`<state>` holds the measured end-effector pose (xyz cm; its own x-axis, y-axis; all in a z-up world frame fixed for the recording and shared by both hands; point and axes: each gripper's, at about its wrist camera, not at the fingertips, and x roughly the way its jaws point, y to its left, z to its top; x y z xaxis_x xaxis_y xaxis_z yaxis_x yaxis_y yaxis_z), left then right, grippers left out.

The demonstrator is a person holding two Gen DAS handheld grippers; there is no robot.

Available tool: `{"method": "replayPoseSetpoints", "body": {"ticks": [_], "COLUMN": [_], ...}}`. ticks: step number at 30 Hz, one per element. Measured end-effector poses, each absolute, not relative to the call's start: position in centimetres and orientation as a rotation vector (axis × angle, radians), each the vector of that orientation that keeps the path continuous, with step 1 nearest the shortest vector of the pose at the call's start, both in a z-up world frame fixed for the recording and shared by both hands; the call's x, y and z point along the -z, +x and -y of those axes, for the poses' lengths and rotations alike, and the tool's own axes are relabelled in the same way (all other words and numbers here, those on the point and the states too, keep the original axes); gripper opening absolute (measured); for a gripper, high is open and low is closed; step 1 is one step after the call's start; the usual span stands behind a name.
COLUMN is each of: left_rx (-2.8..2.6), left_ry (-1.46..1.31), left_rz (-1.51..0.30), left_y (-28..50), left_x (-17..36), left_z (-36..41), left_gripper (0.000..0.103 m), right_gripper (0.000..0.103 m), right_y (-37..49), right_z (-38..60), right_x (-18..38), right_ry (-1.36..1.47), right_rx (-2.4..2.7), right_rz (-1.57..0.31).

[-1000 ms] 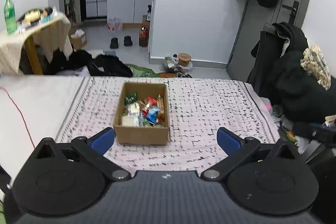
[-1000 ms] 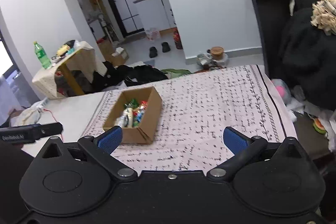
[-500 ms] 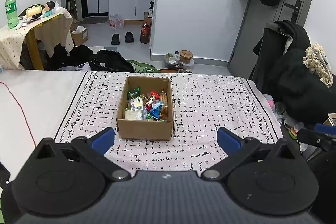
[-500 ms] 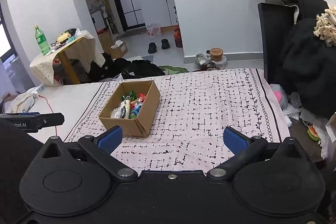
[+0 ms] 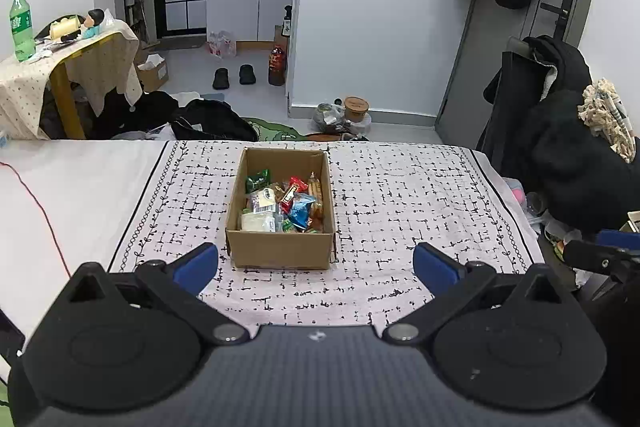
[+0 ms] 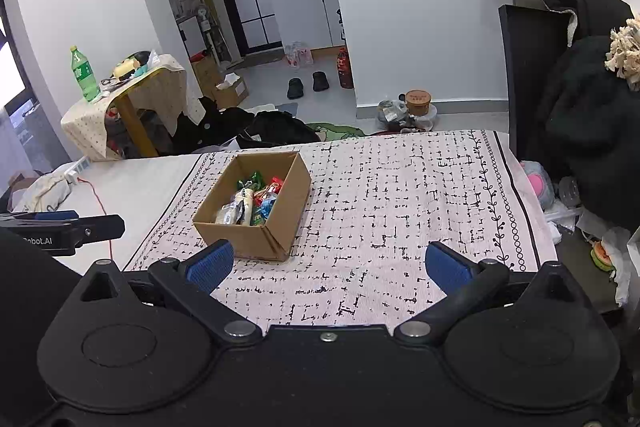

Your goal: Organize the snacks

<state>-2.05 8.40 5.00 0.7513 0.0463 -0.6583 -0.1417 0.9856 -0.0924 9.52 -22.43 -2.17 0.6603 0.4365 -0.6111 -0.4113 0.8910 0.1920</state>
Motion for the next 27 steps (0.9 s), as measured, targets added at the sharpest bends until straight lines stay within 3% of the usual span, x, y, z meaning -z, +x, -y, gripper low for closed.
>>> {"method": "replayPoseSetpoints", "body": {"ticks": [27], "left_rx": [-0.085], "left_ry": [-0.131], "left_rz": [-0.719], "left_y": [-2.19], "left_x": [-5.05], "left_z": [-8.14], "left_gripper": [0.103], "right_gripper": [0.103], "right_y": [9.77], "right_z": [22.43], "right_x": [2.26], "right_ry": [0.050], "right_rx": [-0.480], "right_rz": [-0.714]}}
